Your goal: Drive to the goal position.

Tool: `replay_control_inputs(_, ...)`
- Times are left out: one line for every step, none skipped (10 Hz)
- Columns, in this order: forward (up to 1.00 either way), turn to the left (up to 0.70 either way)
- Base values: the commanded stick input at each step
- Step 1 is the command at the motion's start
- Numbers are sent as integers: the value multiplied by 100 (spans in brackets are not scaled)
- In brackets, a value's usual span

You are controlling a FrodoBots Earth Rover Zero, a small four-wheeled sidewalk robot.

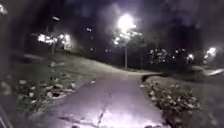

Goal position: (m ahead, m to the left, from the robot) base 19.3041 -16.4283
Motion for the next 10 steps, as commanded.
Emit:
replay_control_inputs(70,0)
replay_control_inputs(70,0)
replay_control_inputs(70,0)
replay_control_inputs(70,0)
replay_control_inputs(70,0)
replay_control_inputs(70,0)
replay_control_inputs(70,0)
replay_control_inputs(70,0)
replay_control_inputs(70,0)
replay_control_inputs(70,0)
